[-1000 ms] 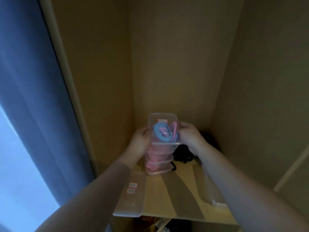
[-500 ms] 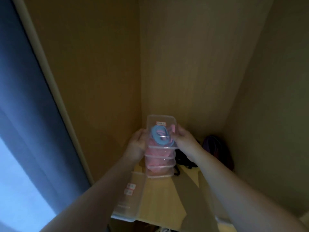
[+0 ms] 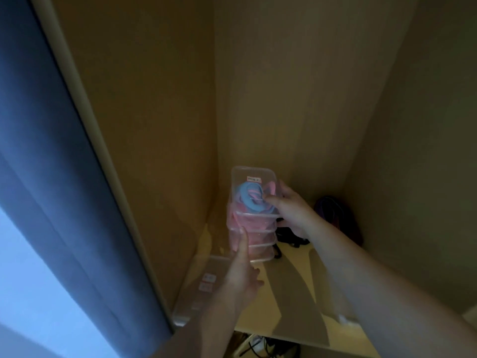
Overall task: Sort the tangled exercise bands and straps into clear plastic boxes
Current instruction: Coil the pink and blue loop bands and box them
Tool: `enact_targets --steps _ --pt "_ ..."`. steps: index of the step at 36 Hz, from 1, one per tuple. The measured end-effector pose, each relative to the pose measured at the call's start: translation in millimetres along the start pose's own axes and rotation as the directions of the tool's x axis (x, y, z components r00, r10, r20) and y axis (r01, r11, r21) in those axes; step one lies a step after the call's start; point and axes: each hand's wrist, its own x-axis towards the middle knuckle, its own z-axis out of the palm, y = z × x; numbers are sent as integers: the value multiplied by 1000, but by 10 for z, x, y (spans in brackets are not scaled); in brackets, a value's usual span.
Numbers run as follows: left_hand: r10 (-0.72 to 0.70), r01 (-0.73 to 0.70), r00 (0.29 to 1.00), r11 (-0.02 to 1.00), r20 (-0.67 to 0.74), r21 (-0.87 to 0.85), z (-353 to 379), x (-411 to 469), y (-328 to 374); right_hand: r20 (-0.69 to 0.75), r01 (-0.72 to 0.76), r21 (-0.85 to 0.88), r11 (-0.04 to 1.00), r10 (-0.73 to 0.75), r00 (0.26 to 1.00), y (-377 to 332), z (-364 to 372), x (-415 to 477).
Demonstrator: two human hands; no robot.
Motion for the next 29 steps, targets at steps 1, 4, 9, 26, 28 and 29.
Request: enact_targets --steps 1,4,9,26,28,29 --pt "22 -22 1000 1000 5 -16 36 10 11 11 2 5 1000 -2 1000 -4 -7 11" --pt "110 -109 994 993 0 -45 115 37 55 32 8 -11 1000 -8 999 6 -12 77" --pt "163 -180 971 980 -176 -85 153 208 200 20 40 -11 999 -40 999 -5 52 262" --pt "166 -221 834 974 -526 -43 -82 1163 249 466 580 -754 308 -372 803 -206 73 753" --pt "136 -191 812 981 -567 -39 -149 1322 204 500 602 -751 272 -362 787 -191 36 815" --pt "129 -179 801 984 -584 -28 -154 1363 206 505 605 -753 257 -364 783 -177 27 839"
